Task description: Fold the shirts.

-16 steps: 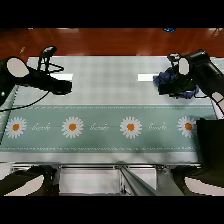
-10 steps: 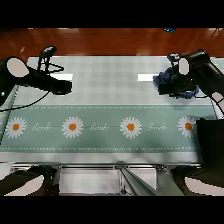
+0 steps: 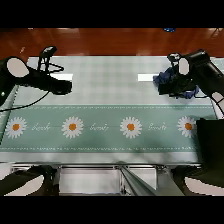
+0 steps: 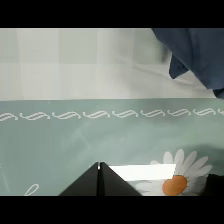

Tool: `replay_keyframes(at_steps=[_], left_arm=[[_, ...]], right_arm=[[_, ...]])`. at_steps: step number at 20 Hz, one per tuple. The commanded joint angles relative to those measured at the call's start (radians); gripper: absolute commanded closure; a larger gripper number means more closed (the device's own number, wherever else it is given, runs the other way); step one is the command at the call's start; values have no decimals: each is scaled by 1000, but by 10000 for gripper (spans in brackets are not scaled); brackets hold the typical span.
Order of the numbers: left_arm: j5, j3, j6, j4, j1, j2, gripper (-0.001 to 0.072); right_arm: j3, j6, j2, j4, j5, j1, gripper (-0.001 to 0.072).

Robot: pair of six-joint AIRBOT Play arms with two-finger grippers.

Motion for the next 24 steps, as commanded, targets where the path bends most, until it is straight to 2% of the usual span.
replay_keyframes(at_steps=[1, 3, 6, 7, 8, 9, 10, 12, 15, 17, 19, 24], left_arm=[[13, 0, 0, 0, 0, -1, 689], [71, -1, 0, 0, 0, -2, 689], [104, -1, 0, 1, 0, -4, 685], [122, -1, 0, 1, 0, -9, 636], [133, -1, -1, 0, -1, -17, 494], [134, -1, -19, 0, -3, -30, 433], [126, -1, -58, 0, -2, -43, 433], [87, -3, -116, 16, 1, -57, 433], [79, -6, -117, 114, 7, -43, 432], [54, -9, -185, 240, 33, -47, 201], [23, -30, -225, 327, 64, -47, 201], [1, -113, -225, 322, 84, -47, 204]], right_arm=[[0, -1, 0, -1, -24, 0, 685], [0, 0, 0, -5, -102, 0, 685], [0, 0, 0, -5, -142, -1, 685], [0, 3, 0, -2, -180, 0, 683], [0, 13, -1, 4, -228, 0, 629], [0, 15, -1, 5, -279, 0, 422], [0, 6, -1, -11, -334, -1, 293], [21, 19, -1, -136, -393, -13, 293], [80, 48, -1, -234, -420, -114, 294], [90, 48, -2, -223, -468, -213, 295], [90, 47, -26, -161, -503, -313, 295], [90, -54, -212, 163, -508, -459, 301]])
